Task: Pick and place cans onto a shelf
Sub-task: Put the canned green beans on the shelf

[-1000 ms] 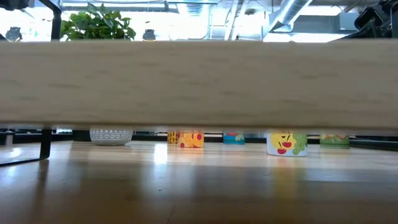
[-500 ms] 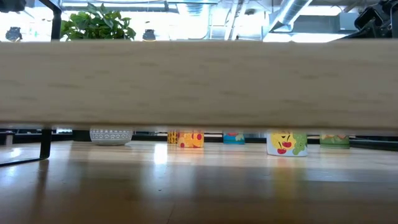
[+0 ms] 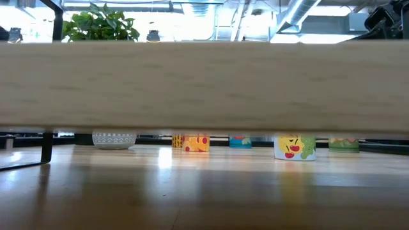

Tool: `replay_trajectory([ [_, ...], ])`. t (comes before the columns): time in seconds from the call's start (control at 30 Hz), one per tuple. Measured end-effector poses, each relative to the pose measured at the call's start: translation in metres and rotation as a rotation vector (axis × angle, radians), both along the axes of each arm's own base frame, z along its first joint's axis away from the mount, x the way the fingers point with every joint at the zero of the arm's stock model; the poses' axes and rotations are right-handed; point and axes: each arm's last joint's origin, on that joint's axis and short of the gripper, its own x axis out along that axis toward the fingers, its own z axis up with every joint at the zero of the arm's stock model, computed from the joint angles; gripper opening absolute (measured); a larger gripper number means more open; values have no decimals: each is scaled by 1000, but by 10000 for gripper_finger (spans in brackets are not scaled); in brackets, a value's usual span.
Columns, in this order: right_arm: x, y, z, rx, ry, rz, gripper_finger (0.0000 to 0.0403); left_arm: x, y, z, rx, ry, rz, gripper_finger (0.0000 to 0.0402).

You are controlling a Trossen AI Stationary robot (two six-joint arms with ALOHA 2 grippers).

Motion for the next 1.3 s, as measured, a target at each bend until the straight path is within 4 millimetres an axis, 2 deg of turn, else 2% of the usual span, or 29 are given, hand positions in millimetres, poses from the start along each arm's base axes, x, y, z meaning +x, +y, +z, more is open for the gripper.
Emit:
replay_trajectory([
  [0.13, 0, 0, 0, 0, 0, 0, 59, -4, 5, 23, 50, 44, 7, 0],
  [0.43, 0, 0, 0, -1, 0, 0, 59, -13, 20, 84, 162, 13, 69, 0],
  [0.6, 0, 0, 0, -3, 0, 0, 59, -10, 30, 117, 216, -152, 128, 0],
  [0.73, 0, 0, 0, -3, 0, 1, 59, -5, 38, 136, 270, -293, 155, 0],
  [0.87, 0, 0, 0, -3, 1, 2, 59, 2, 48, 144, 335, -360, 156, 0],
  [1.03, 0, 1, 0, -4, 3, 26, 59, 13, 59, 143, 426, -376, 171, 0],
  [1.17, 0, 1, 0, -4, 3, 27, 59, 32, 59, 142, 429, -423, 158, 0],
  [1.3, 0, 1, 0, -3, 3, 27, 59, 61, 50, 137, 376, -484, 97, 0],
])
